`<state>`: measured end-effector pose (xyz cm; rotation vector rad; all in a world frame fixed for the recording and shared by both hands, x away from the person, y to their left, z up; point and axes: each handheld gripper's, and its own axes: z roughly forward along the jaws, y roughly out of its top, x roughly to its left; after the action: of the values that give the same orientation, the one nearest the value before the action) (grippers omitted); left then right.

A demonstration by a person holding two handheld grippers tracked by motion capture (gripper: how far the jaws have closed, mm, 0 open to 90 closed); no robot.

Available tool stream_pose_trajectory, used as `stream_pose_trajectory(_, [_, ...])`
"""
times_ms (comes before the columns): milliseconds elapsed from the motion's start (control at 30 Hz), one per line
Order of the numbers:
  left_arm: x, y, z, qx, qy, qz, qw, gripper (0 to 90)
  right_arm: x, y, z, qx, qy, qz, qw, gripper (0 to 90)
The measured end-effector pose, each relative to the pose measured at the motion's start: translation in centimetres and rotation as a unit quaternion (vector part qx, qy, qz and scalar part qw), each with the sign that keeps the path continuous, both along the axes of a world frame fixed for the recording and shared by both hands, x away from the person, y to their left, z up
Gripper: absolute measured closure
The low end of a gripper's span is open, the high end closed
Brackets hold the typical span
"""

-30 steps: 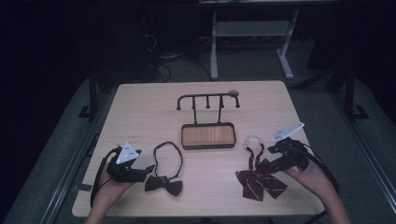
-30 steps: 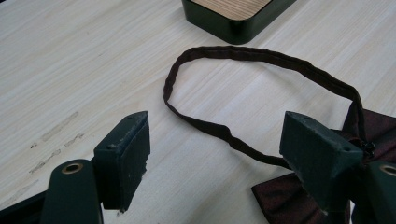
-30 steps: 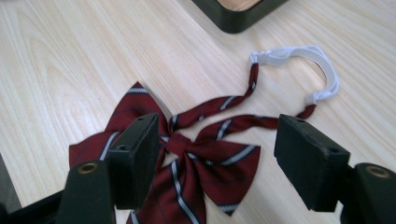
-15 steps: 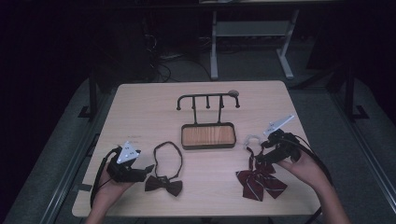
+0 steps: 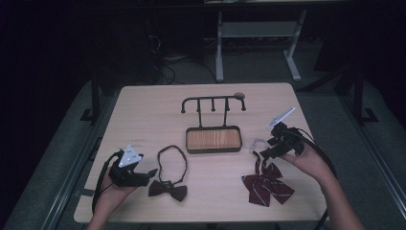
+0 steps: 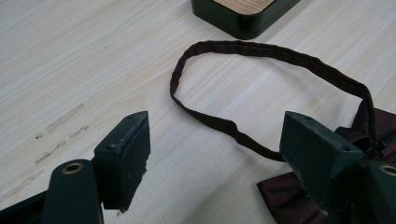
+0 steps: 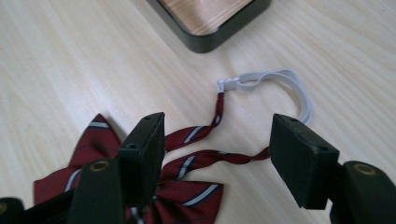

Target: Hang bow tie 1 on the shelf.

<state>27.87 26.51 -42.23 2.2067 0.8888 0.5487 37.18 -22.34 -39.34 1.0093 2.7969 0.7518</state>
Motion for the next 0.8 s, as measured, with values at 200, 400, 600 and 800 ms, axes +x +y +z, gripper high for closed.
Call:
stream_pose_trajectory(200, [0.0,0.0,0.1,0.001,0.0,0.0,1.0,25.1,1.5,0.4,-0.2,-0.015,0.008,-0.009,0.9998,38.4])
stream_pose_trajectory(400, [0.0,0.1,0.0,0.0,0.001,0.002,1.0,25.1,2.7,0.6,-1.1,-0.036,0.017,-0.028,0.9988,42.5])
stream_pose_trajectory(600, [0.0,0.1,0.1,0.003,-0.003,0.002,1.0,25.1,3.5,0.4,-2.1,-0.059,0.031,-0.044,0.9968,45.5])
stream_pose_trajectory(800, [0.0,0.1,0.1,0.005,-0.003,0.0,1.0,25.1,4.1,0.3,-2.8,-0.074,0.04,-0.051,0.9952,50.1])
